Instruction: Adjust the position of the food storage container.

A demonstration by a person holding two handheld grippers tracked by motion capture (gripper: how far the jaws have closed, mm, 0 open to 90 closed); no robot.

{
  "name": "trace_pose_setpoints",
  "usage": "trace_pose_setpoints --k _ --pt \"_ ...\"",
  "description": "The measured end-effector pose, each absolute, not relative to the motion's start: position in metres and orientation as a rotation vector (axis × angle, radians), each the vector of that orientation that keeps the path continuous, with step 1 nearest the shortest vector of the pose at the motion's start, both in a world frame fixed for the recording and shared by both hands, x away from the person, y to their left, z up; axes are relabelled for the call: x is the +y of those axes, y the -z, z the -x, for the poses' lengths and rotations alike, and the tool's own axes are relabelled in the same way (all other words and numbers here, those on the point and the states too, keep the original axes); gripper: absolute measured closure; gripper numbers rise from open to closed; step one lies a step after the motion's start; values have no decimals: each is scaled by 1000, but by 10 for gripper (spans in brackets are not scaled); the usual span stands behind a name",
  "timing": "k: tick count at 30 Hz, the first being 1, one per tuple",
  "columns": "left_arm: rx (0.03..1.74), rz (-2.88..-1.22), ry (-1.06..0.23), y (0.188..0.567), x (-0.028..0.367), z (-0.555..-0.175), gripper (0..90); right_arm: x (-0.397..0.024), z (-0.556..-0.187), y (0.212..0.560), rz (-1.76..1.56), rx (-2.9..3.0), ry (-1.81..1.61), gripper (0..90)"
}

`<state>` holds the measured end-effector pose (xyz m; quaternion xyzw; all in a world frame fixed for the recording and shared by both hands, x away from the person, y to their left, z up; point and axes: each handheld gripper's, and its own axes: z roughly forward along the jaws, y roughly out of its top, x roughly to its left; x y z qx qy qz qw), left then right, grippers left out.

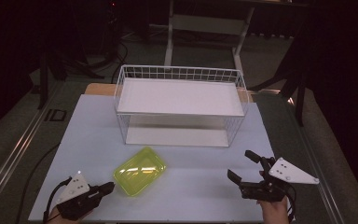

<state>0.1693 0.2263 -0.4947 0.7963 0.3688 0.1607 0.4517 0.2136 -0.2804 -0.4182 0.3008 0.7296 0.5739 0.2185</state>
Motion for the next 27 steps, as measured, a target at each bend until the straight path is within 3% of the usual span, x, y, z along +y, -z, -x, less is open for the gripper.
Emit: trace_pose_setpoints --k 16,27 --pt "1003 -2136 -282 524 228 -184 900 -280 -216 422 -836 2036 -1601 110" --pt "1044 -2074 -271 528 225 -206 900 -281 -216 422 -836 2035 -1602 110"
